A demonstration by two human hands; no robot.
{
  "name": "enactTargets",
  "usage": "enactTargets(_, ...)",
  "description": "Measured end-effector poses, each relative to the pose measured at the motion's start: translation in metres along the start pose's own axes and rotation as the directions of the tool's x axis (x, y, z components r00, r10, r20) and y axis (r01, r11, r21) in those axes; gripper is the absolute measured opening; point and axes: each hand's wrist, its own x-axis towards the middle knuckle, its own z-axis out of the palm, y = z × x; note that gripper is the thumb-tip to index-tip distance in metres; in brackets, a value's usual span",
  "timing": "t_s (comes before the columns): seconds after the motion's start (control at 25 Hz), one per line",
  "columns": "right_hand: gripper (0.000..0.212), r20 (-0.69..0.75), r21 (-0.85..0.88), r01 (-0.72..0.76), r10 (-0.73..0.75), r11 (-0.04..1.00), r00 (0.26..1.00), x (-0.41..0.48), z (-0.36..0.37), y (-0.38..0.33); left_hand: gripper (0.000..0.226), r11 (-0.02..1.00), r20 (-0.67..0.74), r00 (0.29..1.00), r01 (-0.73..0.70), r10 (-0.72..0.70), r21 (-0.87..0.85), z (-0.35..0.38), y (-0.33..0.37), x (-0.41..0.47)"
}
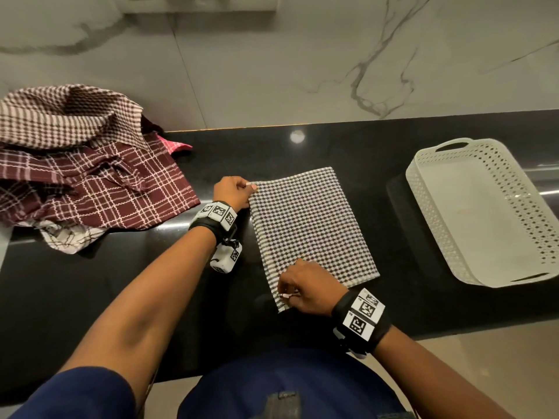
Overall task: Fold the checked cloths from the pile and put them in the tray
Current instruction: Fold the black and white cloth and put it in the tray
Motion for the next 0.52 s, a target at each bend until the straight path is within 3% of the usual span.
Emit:
enactTargets(0.28, 0.021, -0.024, 0.025, 0.008, -0.008, 1.000, 1.000, 0.002, 0.008, -0.004, 0.010, 0.983, -0.037, 0.996, -0.076, 0.083, 0.167, -0.006, -0.004, 0.003)
enactTargets(0.4, 0.020, -0.095, 0.066, 0.033, -0.027, 0.997, 0.995, 0.003, 0.005, -0.003, 0.016, 0.996, -0.021, 0.999, -0.028, 0.030, 0.087, -0.011, -0.006, 0.005)
enactTargets(0.52, 0.020, -0.055, 0.016, 0.078, -0.077, 0.997, 0.996, 0.009, 0.011, -0.010, 0.015, 0.999, 0.006, 1.000, -0.011, 0.011, 0.042, -0.015, -0.003, 0.007)
